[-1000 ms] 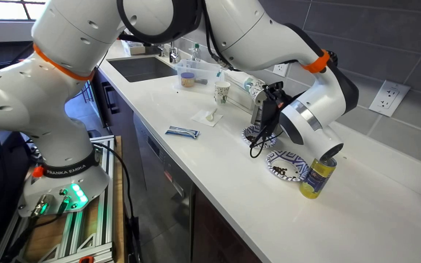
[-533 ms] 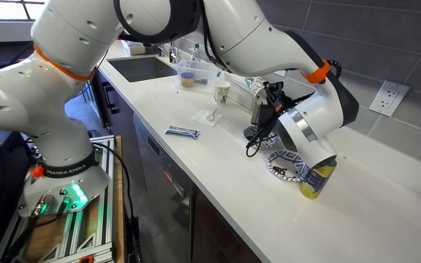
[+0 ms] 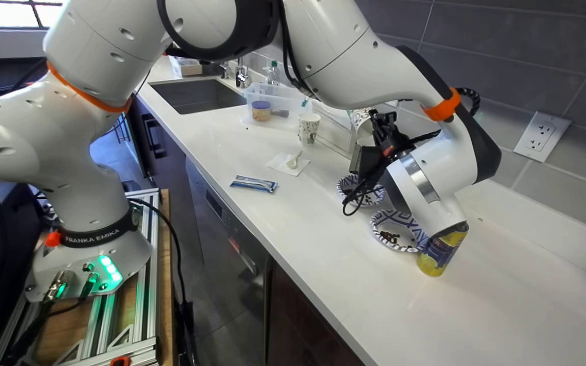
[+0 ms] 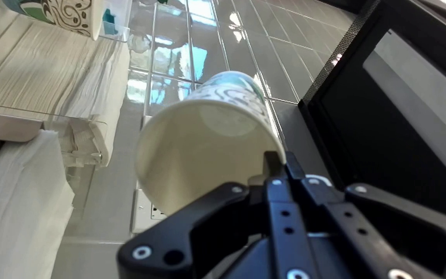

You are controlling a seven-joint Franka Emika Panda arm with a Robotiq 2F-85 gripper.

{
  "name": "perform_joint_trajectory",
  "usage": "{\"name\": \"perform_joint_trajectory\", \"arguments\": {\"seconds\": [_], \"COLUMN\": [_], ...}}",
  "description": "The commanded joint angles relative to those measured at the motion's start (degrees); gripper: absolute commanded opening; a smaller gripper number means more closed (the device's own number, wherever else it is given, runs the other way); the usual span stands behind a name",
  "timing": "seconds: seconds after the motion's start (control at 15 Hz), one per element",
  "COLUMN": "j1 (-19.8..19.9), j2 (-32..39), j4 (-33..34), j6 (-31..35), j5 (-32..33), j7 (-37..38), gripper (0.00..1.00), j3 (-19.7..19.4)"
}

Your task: Pour the beans out of the cup

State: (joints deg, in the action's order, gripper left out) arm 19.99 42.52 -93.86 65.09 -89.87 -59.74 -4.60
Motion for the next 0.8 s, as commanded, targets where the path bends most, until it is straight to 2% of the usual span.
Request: {"name": "perform_joint_trajectory", "arguments": {"seconds": [0.0, 0.33, 0.47, 0.53, 0.73], "j1": [-0.3, -0.5, -1.9, -2.3, -7.8], "j2": [0.6, 0.2, -1.8, -3.1, -11.4], "j4": [-1.1, -1.7, -2.3, -2.5, -7.9], "j6": [-2.4, -2.9, -1.5, -3.1, 6.5], "j5": [-2.5, -2.3, -0.4, 1.3, 4.7], "j7": [-1.7, -1.4, -0.7, 0.7, 2.2], "gripper": [0.01, 0.01, 0.01, 0.01, 0.01], "j3": [-1.0, -1.8, -2.7, -2.6, -4.7]}}
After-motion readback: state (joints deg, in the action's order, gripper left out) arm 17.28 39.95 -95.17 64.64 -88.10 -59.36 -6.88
